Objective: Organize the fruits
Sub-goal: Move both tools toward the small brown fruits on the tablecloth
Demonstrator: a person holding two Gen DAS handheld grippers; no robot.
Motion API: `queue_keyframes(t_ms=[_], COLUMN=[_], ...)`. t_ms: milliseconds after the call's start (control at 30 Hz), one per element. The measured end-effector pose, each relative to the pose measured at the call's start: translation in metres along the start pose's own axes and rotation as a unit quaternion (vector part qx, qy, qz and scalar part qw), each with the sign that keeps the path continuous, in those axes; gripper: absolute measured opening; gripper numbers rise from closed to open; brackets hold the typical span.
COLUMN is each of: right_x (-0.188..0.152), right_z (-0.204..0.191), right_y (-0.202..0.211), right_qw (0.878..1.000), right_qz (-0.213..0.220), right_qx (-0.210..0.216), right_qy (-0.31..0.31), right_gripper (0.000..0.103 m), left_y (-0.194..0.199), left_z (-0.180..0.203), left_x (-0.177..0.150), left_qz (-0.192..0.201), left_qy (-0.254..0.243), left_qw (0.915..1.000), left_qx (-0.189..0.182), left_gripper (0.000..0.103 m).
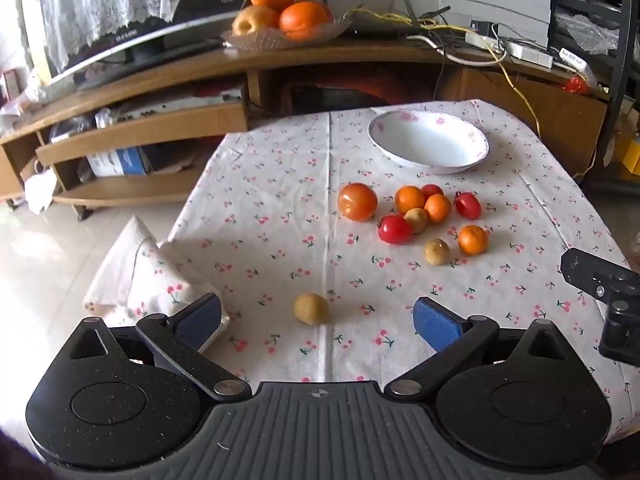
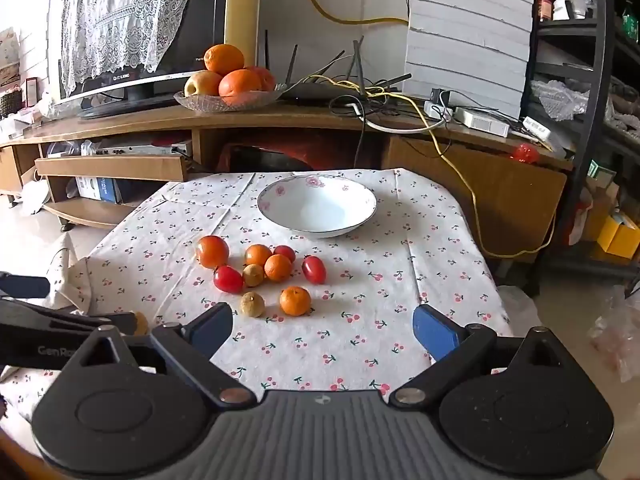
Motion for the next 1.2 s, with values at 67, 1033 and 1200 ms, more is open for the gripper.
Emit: queue_keyframes(t_ms=[67, 1033, 1200], right_x=[0.002, -0.017, -0.02], right_z=[0.001, -0.019, -0.016], right_y=[-0.006, -0.043, -0.048], right_qw=[1.0, 0.995, 0.994], right_qz=[-0.019, -0.089, -0.098], right_qx=[0.003, 0.04, 0.045], right_qy=[-0.001, 0.008, -0.003], right_gripper=[0.098, 0.098, 0.098], left_y=[-0.009, -0.028, -0.031], left_z=[0.001, 0.002, 0.003], left_x=[0.001, 0.001, 0.0], left_qz=[-0.022, -0.063, -0.07], left_qy=[-0.007, -0.018, -0.015], left_qw=[0.9997, 0.9978, 0.9974], left_qx=[0.004, 0.013, 0.008], left_gripper=[0.103, 0.103, 0.103])
Point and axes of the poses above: each gripper's, at about its wrist camera, not at the fingertips, and y roughly against the way its jaws point, z to its right, x to its top, the point moved 3 cm from there along -y, roughly the way its jaws point, and after that the axes turned 15 degrees about y, right-handed, at the moved point
